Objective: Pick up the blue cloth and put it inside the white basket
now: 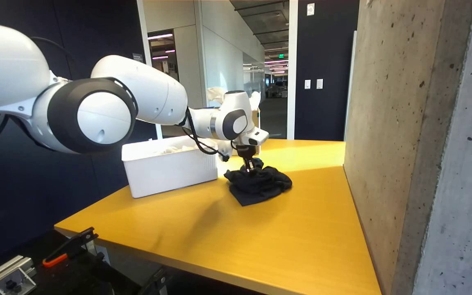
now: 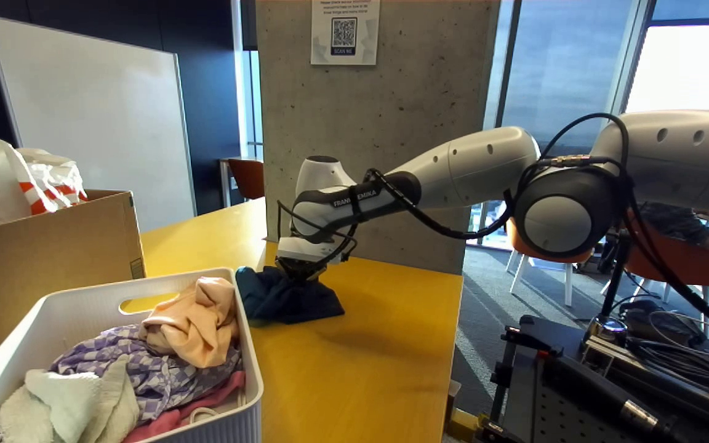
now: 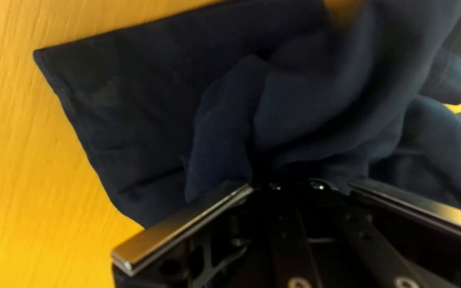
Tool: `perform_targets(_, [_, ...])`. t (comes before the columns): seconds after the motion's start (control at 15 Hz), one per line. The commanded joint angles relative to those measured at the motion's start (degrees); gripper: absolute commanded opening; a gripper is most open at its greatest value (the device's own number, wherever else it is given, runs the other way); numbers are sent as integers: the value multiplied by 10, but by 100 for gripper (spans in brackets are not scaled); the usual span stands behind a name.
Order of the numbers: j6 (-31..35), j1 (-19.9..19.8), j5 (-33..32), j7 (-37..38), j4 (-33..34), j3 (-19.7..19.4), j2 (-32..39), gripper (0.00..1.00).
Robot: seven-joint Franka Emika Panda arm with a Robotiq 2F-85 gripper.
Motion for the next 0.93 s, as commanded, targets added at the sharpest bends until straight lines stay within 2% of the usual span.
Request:
perform_targets(0.0, [-1,-9,4,-14,3,13,0,31])
perform_targets(0.07, [-4,-8,3,-14,9,13,0,32])
perform_targets(0.13, [-10,-6,0,-13,18,11,-1,37])
perform_targets(0.27, [-26,-3,-2,-8,42,7,-2,51])
perform_targets(0.33, [-14,-1,-2,-7,19,6,-22,58])
perform_targets(0.67, [-27,0,-2,21,9,2,-65,94])
perform_targets(0.73, [-31,-2,-3,29,7,-1,-70,99])
perform_targets(0.87, [-45,-12,1,43,3,1,-78,100])
